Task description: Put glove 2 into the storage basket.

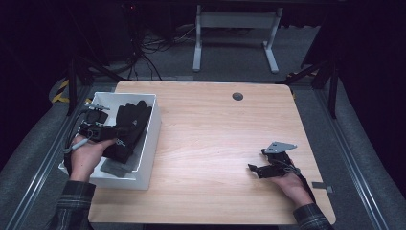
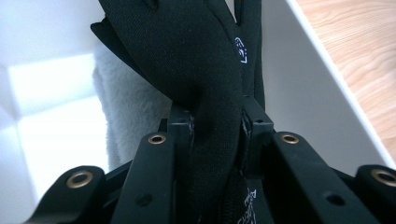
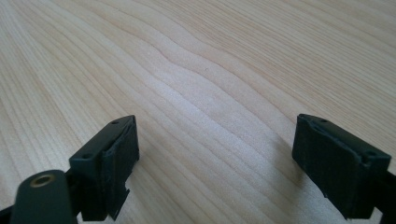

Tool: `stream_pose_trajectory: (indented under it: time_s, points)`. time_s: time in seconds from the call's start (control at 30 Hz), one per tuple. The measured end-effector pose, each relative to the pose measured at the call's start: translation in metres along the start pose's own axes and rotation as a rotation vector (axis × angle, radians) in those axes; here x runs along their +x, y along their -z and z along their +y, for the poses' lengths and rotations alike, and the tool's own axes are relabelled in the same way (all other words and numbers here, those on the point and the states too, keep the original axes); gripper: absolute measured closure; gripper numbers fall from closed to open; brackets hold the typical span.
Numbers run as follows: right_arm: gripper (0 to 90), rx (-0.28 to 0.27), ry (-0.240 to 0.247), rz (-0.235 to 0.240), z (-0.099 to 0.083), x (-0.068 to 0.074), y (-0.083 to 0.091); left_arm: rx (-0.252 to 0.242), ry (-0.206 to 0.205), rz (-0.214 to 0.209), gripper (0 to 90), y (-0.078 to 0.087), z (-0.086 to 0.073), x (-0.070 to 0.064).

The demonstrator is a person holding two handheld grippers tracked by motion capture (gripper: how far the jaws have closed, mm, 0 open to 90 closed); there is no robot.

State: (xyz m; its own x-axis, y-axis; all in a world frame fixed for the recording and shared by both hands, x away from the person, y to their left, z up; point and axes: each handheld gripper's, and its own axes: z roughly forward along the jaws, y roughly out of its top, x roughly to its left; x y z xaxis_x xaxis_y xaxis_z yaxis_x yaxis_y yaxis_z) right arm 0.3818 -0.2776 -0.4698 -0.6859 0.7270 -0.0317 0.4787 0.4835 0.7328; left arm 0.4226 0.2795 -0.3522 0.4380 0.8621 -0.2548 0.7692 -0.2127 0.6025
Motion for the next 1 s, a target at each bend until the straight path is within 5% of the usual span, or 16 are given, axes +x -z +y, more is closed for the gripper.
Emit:
stream_pose_trajectory:
  time_s: [0.23, 0.3, 0.47, 0.7, 0.83, 1.0]
  points:
    - [15.2, 0.0, 0.0, 0.0, 0.0, 0.0, 0.0, 0.057, 0.029, 0.07, 70.2, -0.027, -0.009, 0.009]
    - [15.2, 0.0, 0.0, 0.0, 0.0, 0.0, 0.0, 0.081, 0.031, 0.135, 68.2, -0.034, -0.013, 0.014]
    - [15.2, 0.0, 0.0, 0.0, 0.0, 0.0, 0.0, 0.083, 0.046, 0.149, 57.9, -0.037, -0.015, 0.018]
    - [15.2, 0.0, -0.001, -0.001, 0.0, 0.0, 0.0, 0.062, 0.064, 0.166, 29.0, -0.035, -0.014, 0.021]
    - [15.2, 0.0, 0.0, -0.001, 0.0, 0.0, 0.0, 0.031, 0.074, 0.161, 22.3, -0.028, -0.013, 0.021]
    - [15.2, 0.0, -0.001, -0.001, 0.0, 0.0, 0.0, -0.019, 0.038, 0.134, 20.6, -0.007, -0.002, 0.012]
